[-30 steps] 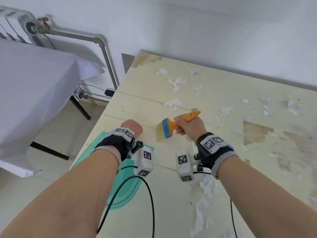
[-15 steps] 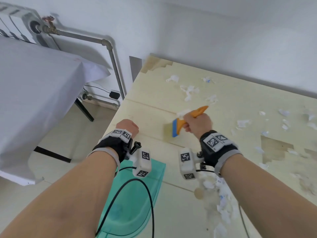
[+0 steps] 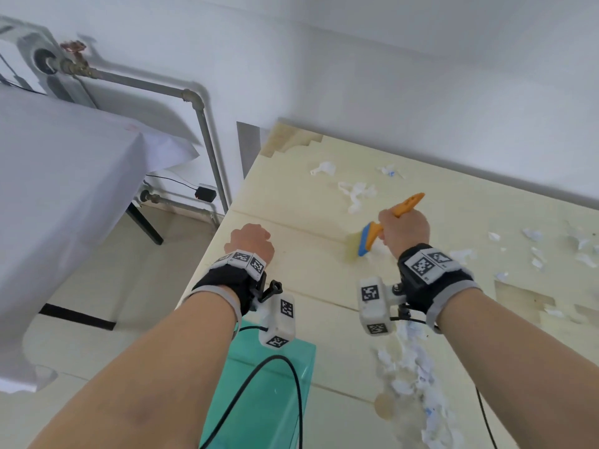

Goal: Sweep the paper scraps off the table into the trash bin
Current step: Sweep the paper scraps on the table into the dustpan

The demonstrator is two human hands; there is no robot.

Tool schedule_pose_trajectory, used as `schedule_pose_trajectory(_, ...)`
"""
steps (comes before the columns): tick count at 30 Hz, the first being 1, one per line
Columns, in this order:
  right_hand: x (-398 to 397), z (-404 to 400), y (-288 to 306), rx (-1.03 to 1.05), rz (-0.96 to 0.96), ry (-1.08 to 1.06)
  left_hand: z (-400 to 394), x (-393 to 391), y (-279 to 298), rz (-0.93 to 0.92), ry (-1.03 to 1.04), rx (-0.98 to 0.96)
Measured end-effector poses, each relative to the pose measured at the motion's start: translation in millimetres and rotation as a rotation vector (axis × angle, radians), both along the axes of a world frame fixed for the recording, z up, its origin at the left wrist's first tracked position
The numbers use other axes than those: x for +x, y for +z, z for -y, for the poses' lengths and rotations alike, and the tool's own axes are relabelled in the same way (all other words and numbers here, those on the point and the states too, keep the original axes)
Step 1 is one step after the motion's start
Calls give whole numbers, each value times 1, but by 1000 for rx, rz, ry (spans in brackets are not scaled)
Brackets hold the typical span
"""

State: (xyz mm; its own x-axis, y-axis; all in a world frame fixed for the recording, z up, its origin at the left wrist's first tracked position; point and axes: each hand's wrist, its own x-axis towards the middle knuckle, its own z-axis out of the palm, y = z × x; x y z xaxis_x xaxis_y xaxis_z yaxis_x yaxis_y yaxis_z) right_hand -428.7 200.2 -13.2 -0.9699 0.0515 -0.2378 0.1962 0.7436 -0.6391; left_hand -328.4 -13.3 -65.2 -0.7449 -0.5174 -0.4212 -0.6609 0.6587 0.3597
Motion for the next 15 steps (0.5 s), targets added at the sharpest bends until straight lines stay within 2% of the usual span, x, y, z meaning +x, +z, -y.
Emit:
schedule_pose_trajectory(2,-8,-13,6,33,-86,-37,0,-5,-1,-9,-20,27)
schedule_pose_trajectory(4,-13,-8,9,-178,-95,-61,1,-9,-2,-10,-35,32)
schedule_pose_trajectory(6,-13,13,8,-391,-20,-3,5,-13,-2,-20,-42,14)
schedule_pose_trajectory(8,-12,37,2,-477,68,87,12,-16,-3,-41,-32,-7)
schedule_pose_trajectory(11,-17,49,-9,-355,100,84,21,-21,-2,-46,-43,-64)
schedule_pose_trajectory(13,-28,36,-9,-148,43,37,24,-25,-1,-26,-93,-98)
schedule_pose_trajectory(15,-42,21,-6,-81,-40,-9,26,-32,1,-30,-90,-115)
